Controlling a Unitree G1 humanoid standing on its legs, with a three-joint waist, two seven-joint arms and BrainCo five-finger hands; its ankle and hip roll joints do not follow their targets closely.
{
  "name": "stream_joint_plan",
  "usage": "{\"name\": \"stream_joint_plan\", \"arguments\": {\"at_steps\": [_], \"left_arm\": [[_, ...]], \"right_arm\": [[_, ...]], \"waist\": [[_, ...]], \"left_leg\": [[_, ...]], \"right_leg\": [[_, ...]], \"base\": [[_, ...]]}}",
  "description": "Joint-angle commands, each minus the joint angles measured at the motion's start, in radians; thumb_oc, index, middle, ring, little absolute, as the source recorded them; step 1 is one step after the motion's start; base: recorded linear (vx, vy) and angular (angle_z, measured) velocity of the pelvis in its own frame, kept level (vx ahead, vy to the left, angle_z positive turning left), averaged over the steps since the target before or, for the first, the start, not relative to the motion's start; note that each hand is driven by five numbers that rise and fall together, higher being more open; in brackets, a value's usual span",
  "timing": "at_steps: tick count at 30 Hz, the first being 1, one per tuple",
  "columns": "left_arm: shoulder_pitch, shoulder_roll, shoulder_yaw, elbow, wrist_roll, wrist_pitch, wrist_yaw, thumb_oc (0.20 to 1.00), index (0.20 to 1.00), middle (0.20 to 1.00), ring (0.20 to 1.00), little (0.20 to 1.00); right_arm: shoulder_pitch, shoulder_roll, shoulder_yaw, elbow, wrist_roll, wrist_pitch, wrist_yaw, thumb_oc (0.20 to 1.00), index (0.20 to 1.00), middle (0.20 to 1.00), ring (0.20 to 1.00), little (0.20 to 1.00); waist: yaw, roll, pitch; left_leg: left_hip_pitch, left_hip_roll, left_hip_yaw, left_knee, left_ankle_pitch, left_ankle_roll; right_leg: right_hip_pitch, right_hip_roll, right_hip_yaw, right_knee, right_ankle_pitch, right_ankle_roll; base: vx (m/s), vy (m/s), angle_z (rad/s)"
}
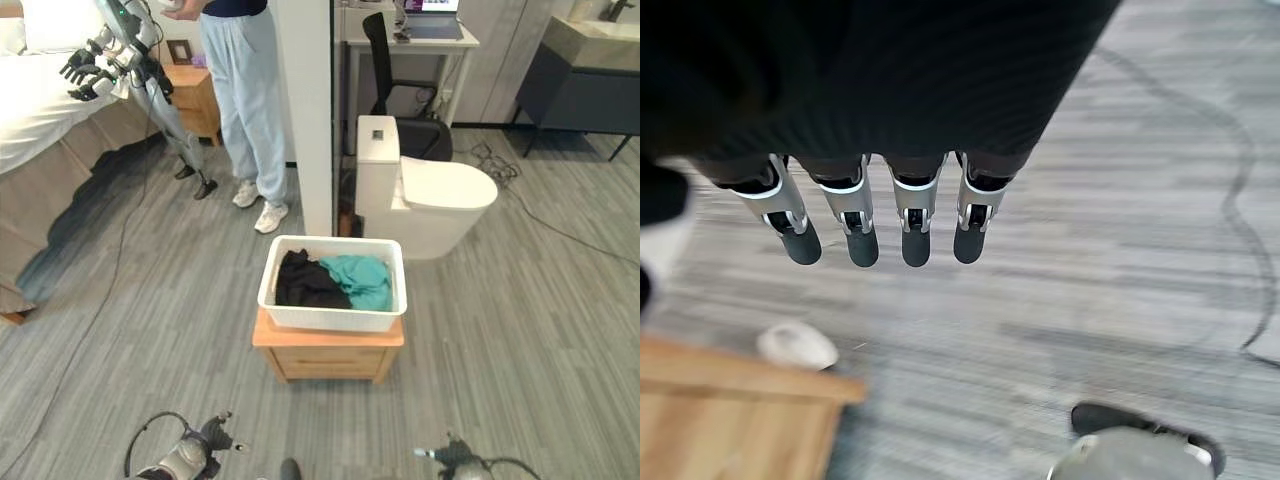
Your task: Grab the laundry basket,head to the washer,open it,put in the laundry and shut it.
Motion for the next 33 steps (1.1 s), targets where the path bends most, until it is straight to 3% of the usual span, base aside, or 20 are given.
{"name": "stream_joint_plan", "arguments": {"at_steps": [1, 2, 5, 8, 13, 15, 16, 17, 18, 19, 21, 22, 23, 24, 25, 33], "left_arm": [[-0.015, 0.008, 0.02, -0.018, -0.007, -0.013, 0.004, 1.0, 1.0, 1.0, 1.0, 1.0], [-0.016, 0.01, 0.02, -0.02, -0.006, -0.013, 0.004, 1.0, 1.0, 1.0, 1.0, 1.0], [-0.009, 0.002, 0.036, -0.001, -0.006, -0.012, 0.007, 1.0, 1.0, 1.0, 1.0, 1.0], [-0.005, -0.003, 0.038, 0.004, -0.012, -0.016, 0.008, 1.0, 1.0, 1.0, 1.0, 1.0], [0.004, -0.009, 0.046, -0.004, -0.028, -0.022, 0.011, 1.0, 1.0, 1.0, 1.0, 1.0], [0.0, -0.01, 0.048, -0.018, -0.04, -0.025, 0.019, 1.0, 1.0, 1.0, 1.0, 1.0], [-0.008, -0.01, 0.047, -0.029, -0.046, -0.027, 0.03, 1.0, 1.0, 1.0, 1.0, 1.0], [-0.02, -0.008, 0.05, -0.031, -0.06, -0.029, 0.04, 1.0, 1.0, 1.0, 1.0, 1.0], [-0.021, -0.008, 0.05, -0.031, -0.06, -0.029, 0.04, 1.0, 1.0, 1.0, 1.0, 1.0], [-0.025, -0.006, 0.056, -0.039, -0.077, -0.029, 0.049, 1.0, 1.0, 1.0, 1.0, 1.0], [-0.026, -0.005, 0.058, -0.055, -0.079, -0.029, 0.056, 1.0, 1.0, 1.0, 1.0, 1.0], [-0.027, -0.006, 0.054, -0.06, -0.077, -0.03, 0.055, 1.0, 1.0, 1.0, 1.0, 1.0], [-0.027, -0.006, 0.054, -0.06, -0.077, -0.03, 0.055, 1.0, 1.0, 1.0, 1.0, 1.0], [-0.03, -0.005, 0.044, -0.077, -0.073, -0.032, 0.06, 1.0, 1.0, 1.0, 1.0, 1.0], [-0.03, -0.005, 0.041, -0.066, -0.08, -0.035, 0.055, 1.0, 1.0, 1.0, 1.0, 1.0], [0.009, 0.005, 0.073, -0.037, -0.08, -0.05, 0.053, 1.0, 1.0, 1.0, 1.0, 1.0]], "right_arm": [[-0.024, -0.045, 0.031, -0.017, 0.005, -0.028, -0.011, 1.0, 1.0, 1.0, 1.0, 1.0], [-0.02, -0.044, 0.032, -0.023, 0.007, -0.03, -0.015, 1.0, 1.0, 1.0, 1.0, 1.0], [-0.019, -0.043, 0.04, -0.036, -0.003, -0.033, -0.018, 1.0, 1.0, 1.0, 1.0, 1.0], [-0.009, -0.046, 0.044, -0.042, -0.015, -0.03, -0.019, 1.0, 1.0, 1.0, 1.0, 1.0], [-0.006, -0.056, 0.048, -0.029, -0.013, -0.032, -0.026, 1.0, 1.0, 1.0, 1.0, 1.0], [-0.011, -0.064, 0.052, -0.028, -0.001, -0.037, -0.027, 1.0, 1.0, 1.0, 1.0, 1.0], [-0.021, -0.069, 0.055, -0.029, 0.015, -0.042, -0.032, 1.0, 1.0, 1.0, 1.0, 1.0], [-0.028, -0.079, 0.057, -0.023, 0.023, -0.047, -0.032, 1.0, 1.0, 1.0, 1.0, 1.0], [-0.028, -0.079, 0.057, -0.022, 0.023, -0.047, -0.032, 1.0, 1.0, 1.0, 1.0, 1.0], [-0.03, -0.081, 0.062, -0.015, 0.017, -0.043, -0.034, 1.0, 1.0, 1.0, 1.0, 1.0], [-0.023, -0.085, 0.063, -0.011, 0.001, -0.036, -0.045, 1.0, 1.0, 1.0, 1.0, 1.0], [-0.019, -0.087, 0.061, -0.014, 0.001, -0.036, -0.049, 1.0, 1.0, 1.0, 1.0, 1.0], [-0.019, -0.087, 0.061, -0.014, 0.001, -0.036, -0.049, 1.0, 1.0, 1.0, 1.0, 1.0], [-0.013, -0.101, 0.049, -0.007, -0.003, -0.039, -0.059, 1.0, 1.0, 1.0, 1.0, 1.0], [-0.023, -0.099, 0.05, -0.015, -0.001, -0.037, -0.052, 1.0, 1.0, 1.0, 1.0, 1.0], [-0.022, -0.069, 0.022, -0.054, 0.01, -0.041, -0.036, 1.0, 1.0, 1.0, 1.0, 1.0]], "waist": [[-0.025, 0.002, 0.062], [-0.02, 0.001, 0.064], [-0.027, -0.012, 0.067], [-0.039, -0.02, 0.067], [-0.033, -0.017, 0.042], [-0.032, -0.011, 0.045], [-0.025, -0.016, 0.059], [-0.004, -0.023, 0.079], [-0.006, -0.022, 0.08], [-0.004, -0.02, 0.083], [-0.005, -0.013, 0.071], [0.001, -0.006, 0.067], [0.002, -0.007, 0.068], [0.005, 0.004, 0.069], [0.003, 0.014, 0.066], [-0.007, 0.03, 0.022]], "left_leg": [[-0.032, 0.08, -0.061, 0.067, -0.026, -0.072], [-0.029, 0.078, -0.057, 0.069, -0.028, -0.072], [0.017, 0.089, -0.014, 0.06, -0.054, -0.097], [0.047, 0.101, -0.029, 0.079, -0.075, -0.116], [0.064, 0.142, -0.071, 0.122, -0.084, -0.146], [0.036, 0.167, -0.099, 0.204, -0.065, -0.167], [-0.022, 0.179, -0.13, 0.346, -0.026, -0.189], [-0.076, 0.151, -0.195, 0.455, 0.009, -0.202], [-0.078, 0.151, -0.198, 0.459, 0.007, -0.202], [-0.099, 0.152, -0.2, 0.404, 0.008, -0.195], [-0.105, 0.21, -0.139, 0.255, 0.012, -0.191], [-0.098, 0.225, -0.133, 0.177, 0.039, -0.196], [-0.096, 0.224, -0.132, 0.175, 0.04, -0.196], [-0.109, 0.238, -0.152, 0.135, 0.078, -0.203], [-0.075, 0.219, -0.194, 0.134, 0.037, -0.204], [0.036, 0.136, -0.118, 0.023, -0.005, -0.171]], "right_leg": [[-0.006, 0.165, 0.052, -0.14, 0.098, -0.036], [-0.011, 0.167, 0.026, -0.173, 0.091, -0.044], [-0.036, 0.098, -0.118, -0.386, 0.165, -0.053], [-0.039, 0.095, -0.092, -0.433, 0.204, -0.042], [0.024, 0.127, -0.111, -0.421, 0.167, -0.077], [0.052, 0.147, -0.13, -0.425, 0.144, -0.101], [0.079, 0.159, -0.139, -0.439, 0.135, -0.123], [0.106, 0.165, -0.132, -0.448, 0.123, -0.143], [0.107, 0.165, -0.134, -0.448, 0.122, -0.143], [0.124, 0.165, -0.134, -0.454, 0.107, -0.142], [0.143, 0.157, -0.15, -0.471, 0.096, -0.126], [0.152, 0.152, -0.15, -0.476, 0.092, -0.117], [0.153, 0.151, -0.149, -0.476, 0.092, -0.117], [0.157, 0.144, -0.161, -0.467, 0.087, -0.106], [0.157, 0.128, -0.137, -0.455, 0.082, -0.096], [0.162, 0.057, -0.063, -0.518, 0.158, -0.038]], "base": [[0.13, 0.062, -0.1], [0.14, -0.009, 0.01], [0.14, -0.118, -0.06], [0.19, -0.142, -0.29], [0.23, -0.225, 0.16], [0.18, -0.287, 0.38], [0.17, -0.367, 0.42], [0.12, -0.286, 0.3], [0.13, -0.133, -0.03], [0.13, 0.002, -0.15], [0.17, 0.08, -0.03], [0.11, 0.092, 0.18], [0.12, 0.1, 0.12], [0.14, 0.147, -0.02], [0.19, 0.209, -0.15], [0.11, 0.209, -0.28]]}}
